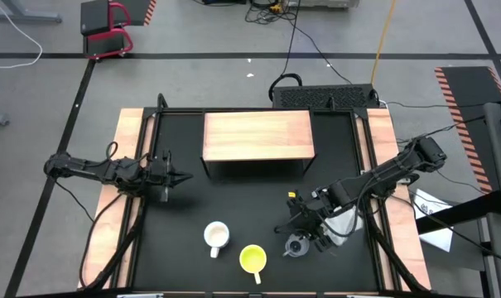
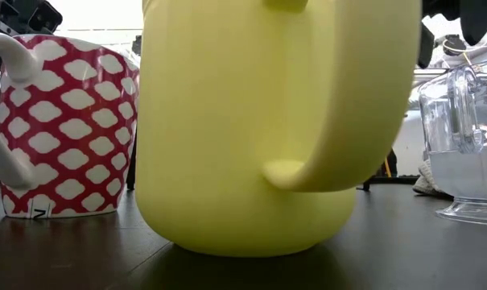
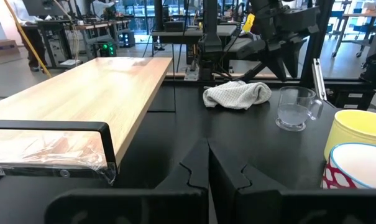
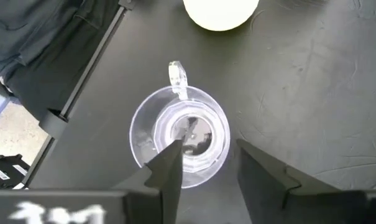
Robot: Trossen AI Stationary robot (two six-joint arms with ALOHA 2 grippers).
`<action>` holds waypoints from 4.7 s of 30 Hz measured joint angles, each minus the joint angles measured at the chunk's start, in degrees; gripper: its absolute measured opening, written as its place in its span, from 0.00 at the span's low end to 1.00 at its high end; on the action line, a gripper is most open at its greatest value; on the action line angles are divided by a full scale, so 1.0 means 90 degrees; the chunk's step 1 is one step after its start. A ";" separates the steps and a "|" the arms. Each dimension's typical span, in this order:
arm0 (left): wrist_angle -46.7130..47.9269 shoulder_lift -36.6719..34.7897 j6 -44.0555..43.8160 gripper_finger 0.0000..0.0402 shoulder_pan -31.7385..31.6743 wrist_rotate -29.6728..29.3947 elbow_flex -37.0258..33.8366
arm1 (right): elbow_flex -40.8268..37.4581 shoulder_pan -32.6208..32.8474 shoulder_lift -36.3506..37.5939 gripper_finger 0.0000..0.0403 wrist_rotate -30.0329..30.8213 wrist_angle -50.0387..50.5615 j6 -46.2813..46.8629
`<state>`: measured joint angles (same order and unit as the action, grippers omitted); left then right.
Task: Stack small to large cups/mugs on shelf
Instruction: Put the transparent mug on the shelf
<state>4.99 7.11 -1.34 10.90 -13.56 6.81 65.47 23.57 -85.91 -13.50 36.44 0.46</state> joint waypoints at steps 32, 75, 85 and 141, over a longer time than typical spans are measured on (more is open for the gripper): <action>0.0024 -0.0002 0.0005 0.01 0.0000 0.0002 0.0000 | -0.0367 0.0012 -0.0205 0.40 -0.0007 -0.0638 -0.0127; 0.0189 0.0000 -0.0046 0.01 0.0000 0.0012 0.0000 | -0.0758 0.0010 -0.0216 0.30 -0.0005 -0.1083 -0.0301; 0.0246 0.0000 -0.0046 0.01 0.0002 0.0015 0.0000 | -0.0758 0.0010 -0.0216 0.24 -0.0004 -0.1158 -0.0315; 0.0330 -0.0002 -0.0046 0.01 0.0000 0.0017 0.0000 | -0.0930 -0.0204 -0.0216 0.01 0.0137 -0.1308 -0.0151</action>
<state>7.97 7.10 -1.76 10.90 -13.41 6.81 57.10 21.74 -87.85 -12.26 24.67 -0.90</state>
